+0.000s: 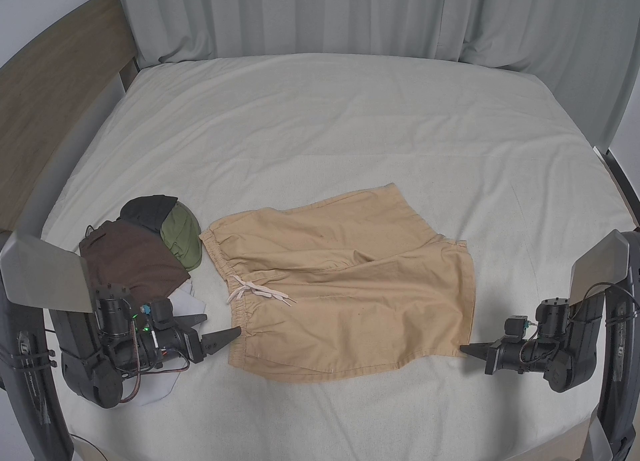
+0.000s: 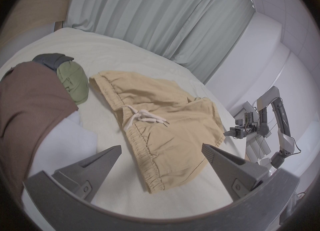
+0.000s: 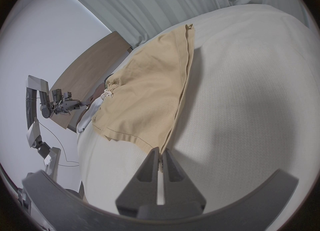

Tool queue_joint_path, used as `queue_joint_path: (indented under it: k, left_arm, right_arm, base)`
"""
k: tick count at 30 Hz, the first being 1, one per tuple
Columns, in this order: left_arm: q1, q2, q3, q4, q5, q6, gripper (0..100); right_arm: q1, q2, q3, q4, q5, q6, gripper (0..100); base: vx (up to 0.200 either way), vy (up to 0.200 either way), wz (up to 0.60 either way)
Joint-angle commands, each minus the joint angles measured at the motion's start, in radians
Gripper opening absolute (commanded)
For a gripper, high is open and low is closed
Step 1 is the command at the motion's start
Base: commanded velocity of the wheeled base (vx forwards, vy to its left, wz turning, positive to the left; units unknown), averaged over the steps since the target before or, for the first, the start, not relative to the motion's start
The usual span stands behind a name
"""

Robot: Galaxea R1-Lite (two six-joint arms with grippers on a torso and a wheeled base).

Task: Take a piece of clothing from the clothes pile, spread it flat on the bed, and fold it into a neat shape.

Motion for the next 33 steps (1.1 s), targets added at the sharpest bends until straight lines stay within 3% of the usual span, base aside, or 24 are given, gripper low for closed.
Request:
queue_joint_path:
  k: [1,10,20,33]
  left_arm:
    - [0.000,0.051,-0.001,0.000,-0.001,-0.001,100]
    - [-0.001,0.111,-0.001,0.000,0.001,-0.005,100]
    - [-0.035,0.129,0.005,0.000,0.009,-0.132,100]
    - [-0.077,0.212,-0.030,0.000,0.055,-0.185,100]
  right_arm:
    - [0.005,0.002,0.001,-0.001,0.001,-0.001,0]
    - [-0.001,0.024,-0.003,-0.001,-0.001,-0.042,0]
    - [-0.001,0.027,-0.003,-0.001,0.001,-0.042,0]
    - [-0.001,0.027,-0.004,-0.001,0.001,-0.044,0]
  base:
    - [0.000,0.000,0.00]
    - [0.000,0.000,0.00]
    - [0.000,0.000,0.00]
    - [0.000,0.000,0.00]
